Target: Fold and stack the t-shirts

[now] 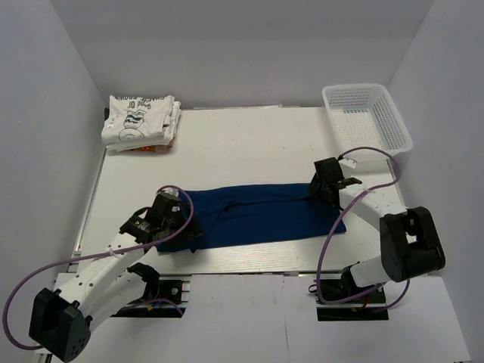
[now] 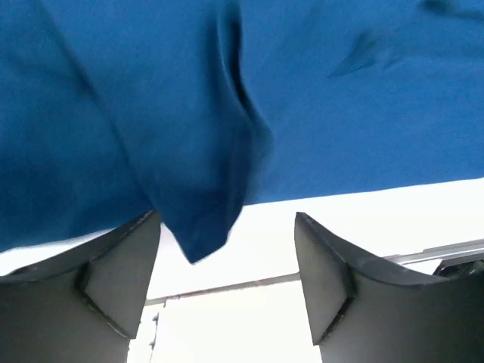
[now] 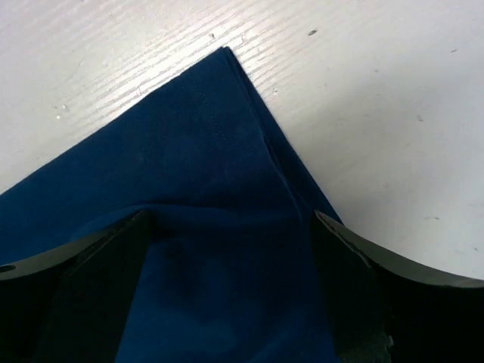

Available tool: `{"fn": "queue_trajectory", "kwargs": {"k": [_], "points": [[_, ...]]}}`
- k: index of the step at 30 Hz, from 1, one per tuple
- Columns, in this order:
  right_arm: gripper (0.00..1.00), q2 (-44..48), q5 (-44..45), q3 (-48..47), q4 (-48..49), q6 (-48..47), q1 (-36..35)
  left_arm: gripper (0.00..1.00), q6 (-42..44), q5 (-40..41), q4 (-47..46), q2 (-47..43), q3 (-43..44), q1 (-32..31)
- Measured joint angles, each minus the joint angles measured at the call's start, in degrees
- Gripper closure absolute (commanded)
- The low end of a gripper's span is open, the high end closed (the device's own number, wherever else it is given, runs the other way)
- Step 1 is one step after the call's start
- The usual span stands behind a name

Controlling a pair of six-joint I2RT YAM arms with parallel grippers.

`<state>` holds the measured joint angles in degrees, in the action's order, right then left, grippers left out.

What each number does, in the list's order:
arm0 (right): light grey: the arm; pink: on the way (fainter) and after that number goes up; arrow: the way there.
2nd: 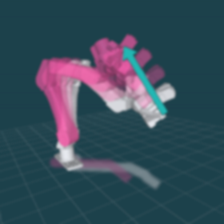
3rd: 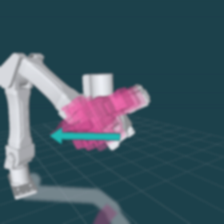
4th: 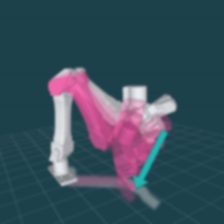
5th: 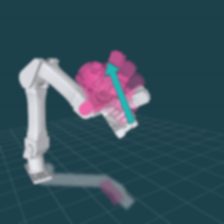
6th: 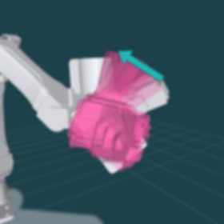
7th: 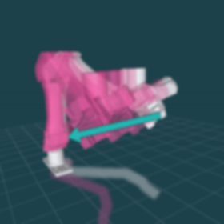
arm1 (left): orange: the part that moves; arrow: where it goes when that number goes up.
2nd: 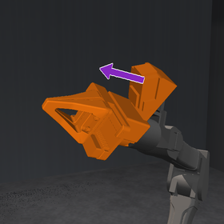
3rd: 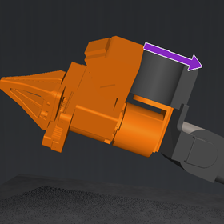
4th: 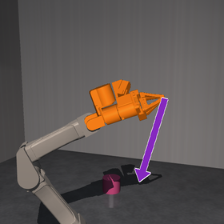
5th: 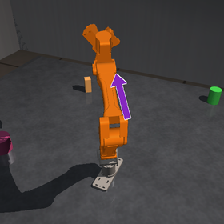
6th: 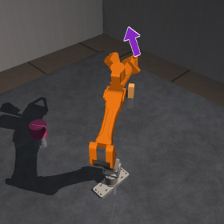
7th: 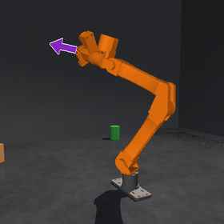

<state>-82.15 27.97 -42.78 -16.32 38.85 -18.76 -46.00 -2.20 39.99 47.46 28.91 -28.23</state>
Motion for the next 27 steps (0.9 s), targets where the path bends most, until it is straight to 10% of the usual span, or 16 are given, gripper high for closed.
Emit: {"fn": "queue_trajectory", "kwargs": {"k": [3, 27], "points": [[0.1, 3.3, 0.0, 0.0, -1.0, -0.6, -0.1, 0.0, -0.5, -0.3, 2.9, 2.4, 1.0, -0.5], [0.1, -2.1, -21.8, -0.1, 10.1, -12.4, -4.3, 0.0, 6.7, 12.2, -18.6, 34.4, 13.0, -0.5]]}}
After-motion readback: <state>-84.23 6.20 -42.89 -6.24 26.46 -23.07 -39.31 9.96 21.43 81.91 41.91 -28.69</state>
